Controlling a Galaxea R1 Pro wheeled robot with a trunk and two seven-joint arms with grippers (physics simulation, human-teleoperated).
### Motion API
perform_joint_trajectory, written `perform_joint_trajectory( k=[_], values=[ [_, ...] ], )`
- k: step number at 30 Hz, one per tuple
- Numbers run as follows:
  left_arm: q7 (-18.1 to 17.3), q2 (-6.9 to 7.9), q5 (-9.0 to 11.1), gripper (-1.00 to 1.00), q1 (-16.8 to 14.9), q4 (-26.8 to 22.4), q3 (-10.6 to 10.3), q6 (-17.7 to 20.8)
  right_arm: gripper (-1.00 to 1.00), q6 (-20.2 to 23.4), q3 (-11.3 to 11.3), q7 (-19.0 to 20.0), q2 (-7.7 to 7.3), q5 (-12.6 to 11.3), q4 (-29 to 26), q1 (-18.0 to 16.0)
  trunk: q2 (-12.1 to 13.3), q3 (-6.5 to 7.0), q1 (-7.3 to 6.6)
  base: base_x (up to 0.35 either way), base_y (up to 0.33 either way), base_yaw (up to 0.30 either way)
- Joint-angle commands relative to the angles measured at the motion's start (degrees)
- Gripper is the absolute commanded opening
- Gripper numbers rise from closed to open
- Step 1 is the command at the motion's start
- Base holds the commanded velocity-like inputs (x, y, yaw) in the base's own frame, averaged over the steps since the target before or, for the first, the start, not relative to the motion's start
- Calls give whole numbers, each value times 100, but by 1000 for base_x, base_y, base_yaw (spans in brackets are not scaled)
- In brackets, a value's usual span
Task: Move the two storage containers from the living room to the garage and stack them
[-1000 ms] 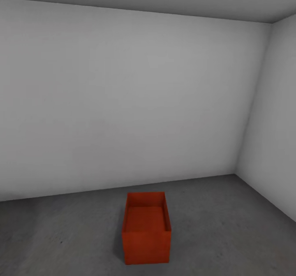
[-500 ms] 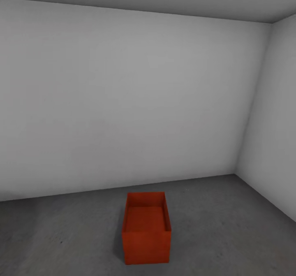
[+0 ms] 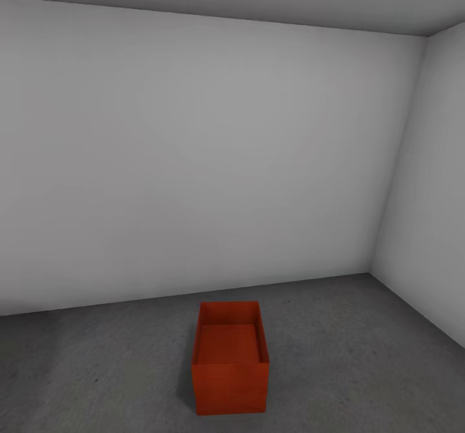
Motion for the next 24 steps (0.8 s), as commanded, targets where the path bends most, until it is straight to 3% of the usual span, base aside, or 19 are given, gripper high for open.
perform_joint_trajectory(
  k=[1,14,19,24],
  values=[
    [18,0,43,100,-3,-15,-52,-13,100,-16,12,-43,-7,42,19,-3,-8,-9,1,0,0,0],
    [36,11,46,100,-3,-38,-33,-16,100,-1,23,-70,7,130,-19,6,-8,-9,1,0,0,0],
    [78,314,96,100,-3,-87,-2,-15,100,-3,34,-70,11,132,-23,6,-8,-9,1,0,0,0],
    [89,446,94,100,-3,-83,-2,-17,100,-2,35,-70,9,135,-22,6,-8,-9,1,0,0,0]
  ],
)
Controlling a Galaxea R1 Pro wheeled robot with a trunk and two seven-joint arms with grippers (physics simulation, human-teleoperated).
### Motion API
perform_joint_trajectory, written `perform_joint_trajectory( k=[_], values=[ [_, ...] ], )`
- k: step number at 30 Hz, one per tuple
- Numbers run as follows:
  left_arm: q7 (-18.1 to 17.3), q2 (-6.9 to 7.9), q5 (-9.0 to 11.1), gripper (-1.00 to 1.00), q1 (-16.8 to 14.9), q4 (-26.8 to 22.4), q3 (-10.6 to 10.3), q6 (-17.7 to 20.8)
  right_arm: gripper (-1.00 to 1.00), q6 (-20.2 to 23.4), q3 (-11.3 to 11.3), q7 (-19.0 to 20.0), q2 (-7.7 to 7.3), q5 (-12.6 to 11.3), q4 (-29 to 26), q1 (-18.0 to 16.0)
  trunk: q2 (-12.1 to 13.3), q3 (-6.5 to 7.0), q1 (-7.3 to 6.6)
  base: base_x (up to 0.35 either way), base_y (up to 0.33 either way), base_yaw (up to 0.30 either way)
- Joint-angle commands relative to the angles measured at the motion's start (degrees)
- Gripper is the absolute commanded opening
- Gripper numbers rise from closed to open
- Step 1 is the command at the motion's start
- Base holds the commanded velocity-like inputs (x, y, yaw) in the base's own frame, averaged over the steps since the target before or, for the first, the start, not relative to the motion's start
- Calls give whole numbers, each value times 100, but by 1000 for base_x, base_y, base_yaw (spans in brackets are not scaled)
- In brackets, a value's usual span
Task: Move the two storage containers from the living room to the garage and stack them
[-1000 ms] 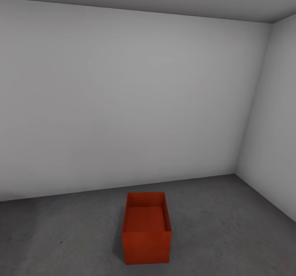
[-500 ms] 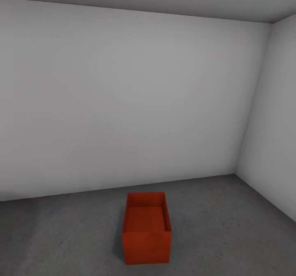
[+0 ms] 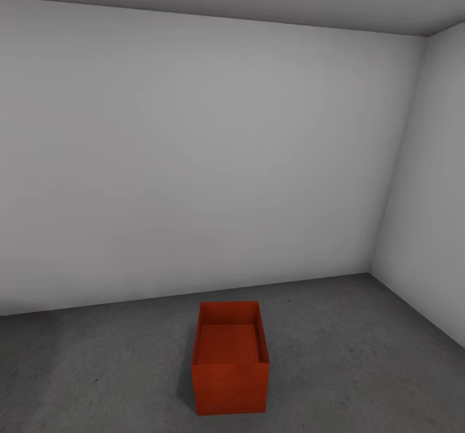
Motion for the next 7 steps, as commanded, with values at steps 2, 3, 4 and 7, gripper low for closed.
perform_joint_trajectory(
  k=[2,3,4,7],
  values=[
    [18,1,65,100,-3,3,-40,-10,100,-20,11,-31,0,49,16,-9,-7,-9,1,0,0,0],
    [18,-4,81,100,-3,4,-34,-10,100,-20,11,-31,0,48,17,-9,-7,-9,1,0,0,0],
    [11,-10,100,100,-3,5,-23,-11,100,-20,10,-31,-1,49,15,-8,-7,-9,1,0,0,0],
    [-3,-8,90,100,-3,2,-18,-11,100,-21,10,-31,-1,47,17,-8,-7,-9,1,0,0,0]
  ],
)
